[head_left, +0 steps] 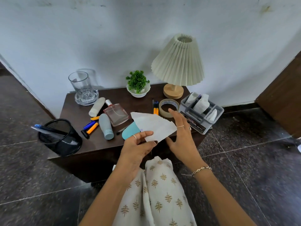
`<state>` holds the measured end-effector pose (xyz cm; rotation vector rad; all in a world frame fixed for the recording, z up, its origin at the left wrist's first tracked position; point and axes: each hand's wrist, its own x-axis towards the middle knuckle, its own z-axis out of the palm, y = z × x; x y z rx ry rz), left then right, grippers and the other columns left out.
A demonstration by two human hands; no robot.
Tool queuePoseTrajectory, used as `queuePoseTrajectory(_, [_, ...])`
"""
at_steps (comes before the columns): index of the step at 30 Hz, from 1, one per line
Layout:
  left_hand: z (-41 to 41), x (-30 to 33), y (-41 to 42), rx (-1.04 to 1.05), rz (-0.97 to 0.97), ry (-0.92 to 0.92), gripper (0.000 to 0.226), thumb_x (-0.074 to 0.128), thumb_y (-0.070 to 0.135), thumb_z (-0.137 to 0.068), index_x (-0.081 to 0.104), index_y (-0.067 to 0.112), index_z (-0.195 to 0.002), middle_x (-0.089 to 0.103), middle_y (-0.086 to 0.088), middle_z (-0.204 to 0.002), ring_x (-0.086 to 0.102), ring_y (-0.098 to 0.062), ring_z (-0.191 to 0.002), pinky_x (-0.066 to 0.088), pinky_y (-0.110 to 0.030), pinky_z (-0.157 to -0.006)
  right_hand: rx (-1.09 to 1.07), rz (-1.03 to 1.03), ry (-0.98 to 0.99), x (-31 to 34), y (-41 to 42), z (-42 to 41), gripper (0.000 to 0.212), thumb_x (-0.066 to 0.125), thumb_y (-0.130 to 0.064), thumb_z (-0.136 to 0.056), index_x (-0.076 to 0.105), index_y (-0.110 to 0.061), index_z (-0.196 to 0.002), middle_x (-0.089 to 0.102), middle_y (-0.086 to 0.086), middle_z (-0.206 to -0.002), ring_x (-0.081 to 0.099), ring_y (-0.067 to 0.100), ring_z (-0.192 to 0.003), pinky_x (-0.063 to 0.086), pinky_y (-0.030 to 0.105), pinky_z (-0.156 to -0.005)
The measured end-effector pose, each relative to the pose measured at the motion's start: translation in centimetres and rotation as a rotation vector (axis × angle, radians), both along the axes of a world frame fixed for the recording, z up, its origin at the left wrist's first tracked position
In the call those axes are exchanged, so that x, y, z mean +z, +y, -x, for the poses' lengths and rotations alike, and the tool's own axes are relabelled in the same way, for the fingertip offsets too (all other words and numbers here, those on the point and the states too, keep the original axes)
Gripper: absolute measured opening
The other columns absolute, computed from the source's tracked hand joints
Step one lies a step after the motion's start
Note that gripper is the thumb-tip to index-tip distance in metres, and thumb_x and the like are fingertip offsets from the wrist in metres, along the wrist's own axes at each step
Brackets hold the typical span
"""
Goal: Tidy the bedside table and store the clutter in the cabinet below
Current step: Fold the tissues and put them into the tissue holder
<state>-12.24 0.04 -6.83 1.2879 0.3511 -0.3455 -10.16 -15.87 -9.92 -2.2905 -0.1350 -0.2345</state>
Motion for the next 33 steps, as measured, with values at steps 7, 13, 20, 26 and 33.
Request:
queuePoseTrajectory(7, [2.9,1.4,2.8,-0.128,-0.16,-0.049,0.037,0.069,-0.008,-0.076,0.067,0.016,-0.103,0.069,-0.013,-0.108,0.068,-0.021,-0.095,0.053,-0.027,-0.083,0.128,0.008,-0.032,1.3,0.3,3.6,0.021,0.067,-0.008,-0.082,0.07,-0.023,-0.096,0.051,-0.005,-0.133,0.044,0.015,-0.124,0.036,0.029,-0.103])
queuePoseTrajectory(13, [5.9,2.0,3.6,-0.236,-0.134,-0.024,0.055,0.057,-0.017,-0.081,0.062,0.024,-0.117,0.071,-0.006,-0.106,0.068,-0.018,-0.099,0.053,-0.031,-0.088,0.093,-0.166,0.088,1.7,0.9,7.6,0.016,0.062,-0.015,-0.088,0.07,-0.021,-0.099,0.055,-0.017,-0.118,0.057,0.004,-0.107,0.048,0.026,-0.093])
queuePoseTrajectory(20, [8.3,2.0,3.1,-0.132,-0.125,0.059,0.024,0.067,0.028,-0.083,0.07,0.012,-0.1,0.075,-0.003,-0.092,0.068,-0.011,-0.091,0.051,-0.024,-0.079,0.047,-0.38,0.272,2.7,1.1,10.7,0.011,0.059,-0.026,-0.089,0.064,-0.028,-0.099,0.061,-0.002,-0.122,0.064,0.01,-0.099,0.055,0.028,-0.086])
queuePoseTrajectory(26, [9.6,2.4,2.6,-0.072,-0.131,0.097,0.021,0.071,0.03,-0.076,0.069,0.011,-0.086,0.074,-0.005,-0.09,0.071,-0.015,-0.087,0.056,-0.026,-0.077,0.048,-0.386,0.348,4.1,1.3,11.4,0.014,0.068,-0.034,-0.082,0.071,-0.022,-0.089,0.061,-0.013,-0.117,0.061,0.014,-0.108,0.051,0.044,-0.095])
queuePoseTrajectory(33, [10.6,1.4,2.8,-0.074,-0.349,0.006,0.028,0.072,0.023,-0.08,0.067,0.013,-0.106,0.072,-0.002,-0.089,0.069,-0.014,-0.083,0.057,-0.025,-0.076,-0.01,-0.35,0.343,4.3,1.5,13.3,0.013,0.065,-0.03,-0.085,0.064,-0.018,-0.09,0.063,-0.002,-0.078,0.055,0.006,-0.069,0.049,0.029,-0.066])
